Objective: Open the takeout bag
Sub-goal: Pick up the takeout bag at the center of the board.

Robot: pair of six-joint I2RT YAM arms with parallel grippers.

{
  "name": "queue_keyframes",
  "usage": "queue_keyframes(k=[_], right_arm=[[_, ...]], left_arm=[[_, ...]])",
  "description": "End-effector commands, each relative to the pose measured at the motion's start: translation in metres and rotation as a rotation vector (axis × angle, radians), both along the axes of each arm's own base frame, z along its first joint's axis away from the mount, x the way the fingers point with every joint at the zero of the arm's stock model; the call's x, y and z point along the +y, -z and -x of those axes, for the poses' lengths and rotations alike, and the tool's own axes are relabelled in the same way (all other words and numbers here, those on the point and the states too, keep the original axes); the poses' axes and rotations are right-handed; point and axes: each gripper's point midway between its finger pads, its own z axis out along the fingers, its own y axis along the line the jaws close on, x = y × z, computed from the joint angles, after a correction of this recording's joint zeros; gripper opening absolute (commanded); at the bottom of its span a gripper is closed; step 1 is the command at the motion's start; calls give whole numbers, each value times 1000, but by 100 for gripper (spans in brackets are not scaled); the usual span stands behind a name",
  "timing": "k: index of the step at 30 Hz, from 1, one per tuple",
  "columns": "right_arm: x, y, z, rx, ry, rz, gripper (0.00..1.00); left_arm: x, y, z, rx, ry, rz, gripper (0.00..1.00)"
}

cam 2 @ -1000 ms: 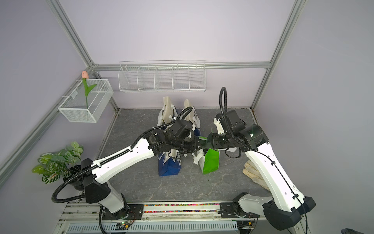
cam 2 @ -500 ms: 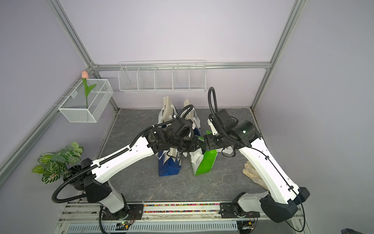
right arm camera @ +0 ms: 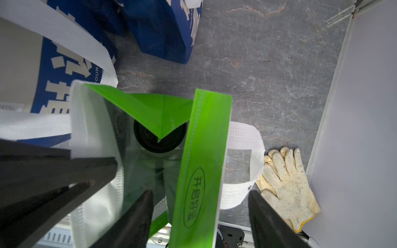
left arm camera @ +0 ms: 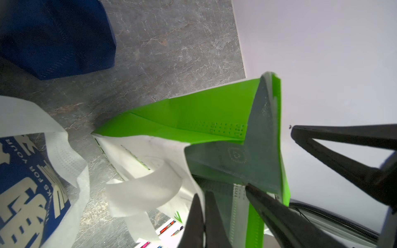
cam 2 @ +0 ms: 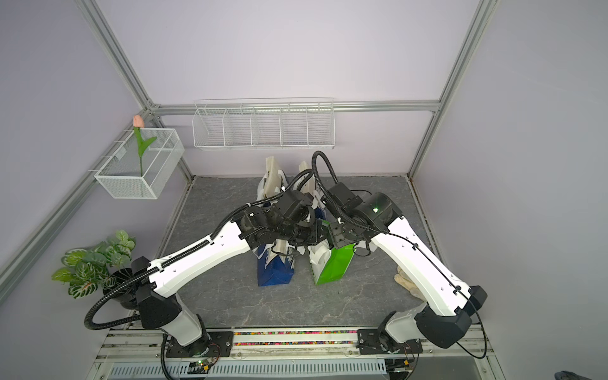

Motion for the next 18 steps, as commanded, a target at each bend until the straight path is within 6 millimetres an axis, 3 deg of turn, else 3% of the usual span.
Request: queue_keyframes(k=[1,7,12,15,18], right_arm=[[-8,-2,1,-16,30,72,72],[-24,4,-3,-7,85,47,49],[-33,-3,3,-22,99,25,29],[-39,-6,5,-24,113,6,8],[-40,-10,8,-23,111,-42,7]], left_arm=[[-3,-16,-4,-32,3,49,0],[1,-12,-5,-33,-7,37,0],[3,-6,-6,-29,-13,27,0],[4,-4,-8,-28,-17,23,0],[5,-1,-11,-25,-24,19,0]])
